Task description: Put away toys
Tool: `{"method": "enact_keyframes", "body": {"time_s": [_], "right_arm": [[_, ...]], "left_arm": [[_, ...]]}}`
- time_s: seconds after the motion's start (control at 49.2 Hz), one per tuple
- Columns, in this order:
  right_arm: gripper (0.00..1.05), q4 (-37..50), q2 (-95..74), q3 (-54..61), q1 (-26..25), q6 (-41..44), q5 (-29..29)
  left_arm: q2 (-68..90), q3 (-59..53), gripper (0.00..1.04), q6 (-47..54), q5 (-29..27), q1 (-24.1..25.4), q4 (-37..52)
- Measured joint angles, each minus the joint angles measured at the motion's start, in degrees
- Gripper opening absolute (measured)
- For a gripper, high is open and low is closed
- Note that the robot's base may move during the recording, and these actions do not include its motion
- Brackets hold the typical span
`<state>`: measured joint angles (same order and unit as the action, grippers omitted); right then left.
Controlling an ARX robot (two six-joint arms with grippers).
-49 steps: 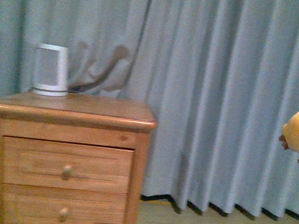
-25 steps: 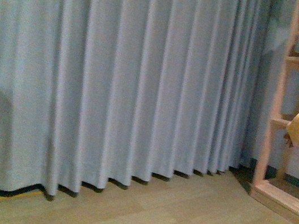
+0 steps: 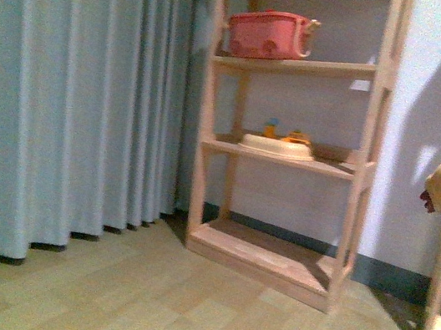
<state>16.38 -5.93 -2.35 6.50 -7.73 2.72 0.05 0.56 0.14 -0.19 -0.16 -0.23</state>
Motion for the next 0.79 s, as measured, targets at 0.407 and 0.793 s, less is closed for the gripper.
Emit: {"method": "enact_keyframes", "body": {"time_s": [0.407, 0.793], "right_arm": [[0.07, 0.0, 0.0, 0.0, 0.0, 0.0, 0.0], [0.07, 0.0, 0.0, 0.0, -0.1, 0.0, -0.6]], "left_arm": [[0.0, 0.0, 0.98, 0.0, 0.2, 0.0, 0.0], [0.0, 0.0, 0.98, 0.0, 0.3, 0.0, 0.0]]}}
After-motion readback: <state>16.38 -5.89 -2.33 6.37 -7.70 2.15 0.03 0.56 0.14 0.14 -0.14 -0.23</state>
